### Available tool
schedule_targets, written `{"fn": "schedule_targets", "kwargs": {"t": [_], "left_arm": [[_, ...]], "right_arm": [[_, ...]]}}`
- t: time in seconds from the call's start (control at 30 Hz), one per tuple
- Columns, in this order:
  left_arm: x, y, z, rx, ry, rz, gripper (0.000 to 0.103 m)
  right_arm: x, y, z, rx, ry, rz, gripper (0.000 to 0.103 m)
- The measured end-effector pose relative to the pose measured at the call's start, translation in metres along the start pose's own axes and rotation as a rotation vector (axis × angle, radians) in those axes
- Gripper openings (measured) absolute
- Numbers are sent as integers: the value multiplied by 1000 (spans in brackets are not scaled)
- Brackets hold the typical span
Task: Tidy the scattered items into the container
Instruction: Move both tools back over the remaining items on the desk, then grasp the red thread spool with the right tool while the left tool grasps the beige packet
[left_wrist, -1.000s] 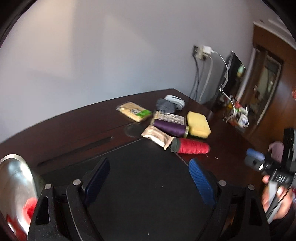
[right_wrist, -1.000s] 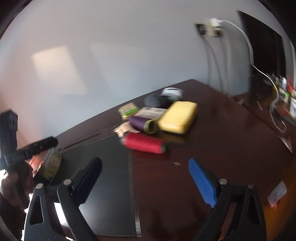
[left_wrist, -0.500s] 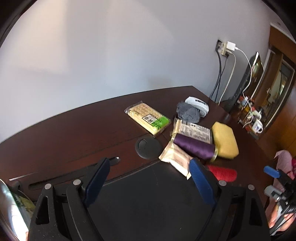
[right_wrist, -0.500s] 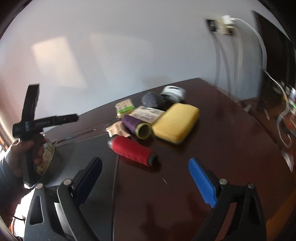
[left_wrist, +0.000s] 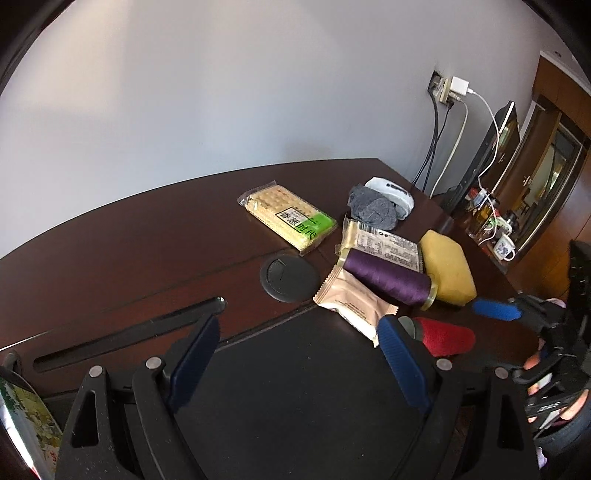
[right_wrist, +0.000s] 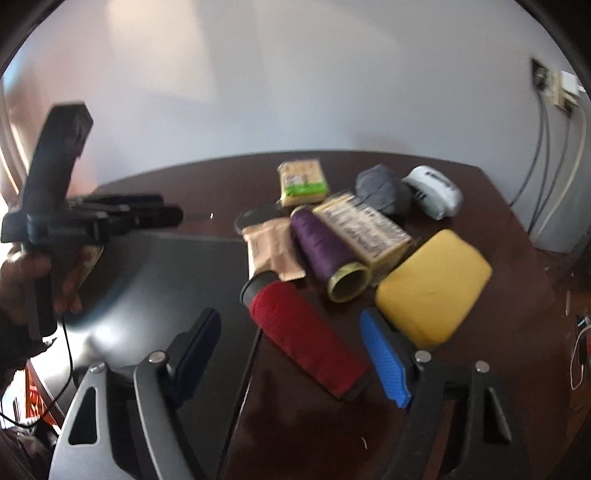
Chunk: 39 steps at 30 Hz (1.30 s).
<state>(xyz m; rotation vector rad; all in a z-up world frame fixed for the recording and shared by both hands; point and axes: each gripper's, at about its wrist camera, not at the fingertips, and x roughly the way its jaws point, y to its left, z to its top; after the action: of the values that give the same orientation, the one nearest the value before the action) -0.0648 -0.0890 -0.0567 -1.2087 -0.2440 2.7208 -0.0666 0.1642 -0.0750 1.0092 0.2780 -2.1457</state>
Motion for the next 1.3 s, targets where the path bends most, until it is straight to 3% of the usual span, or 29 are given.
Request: {"fn": "schedule_targets", "kwargs": {"t": [0.57,0.63,0.67,0.77,0.87,1.17,1.3], "left_arm": [[1,10,-3,-30,7,-35,89],[1,12,-2,-37,10,-27,89],[1,14,-2,-42,10,-28,89],[0,17,-2,-53,12,-29,89],[1,16,-2,-49,18,-27,89],[30,-13,0,16,67,-12,89],[48,-28,2,47,99,27,89]], "right_arm": [[35,10,5,-73,120,-39,72],[39,7,6,-67,138,-29,66],[41,6,6,-66,149,-24,58],[47,3,5,-63,174,-16,52],[50,2,2,-62,191,-14,40],[36,-6,-11,-6,150,7,36],[21,-16,-20,44,115,17,36]]}}
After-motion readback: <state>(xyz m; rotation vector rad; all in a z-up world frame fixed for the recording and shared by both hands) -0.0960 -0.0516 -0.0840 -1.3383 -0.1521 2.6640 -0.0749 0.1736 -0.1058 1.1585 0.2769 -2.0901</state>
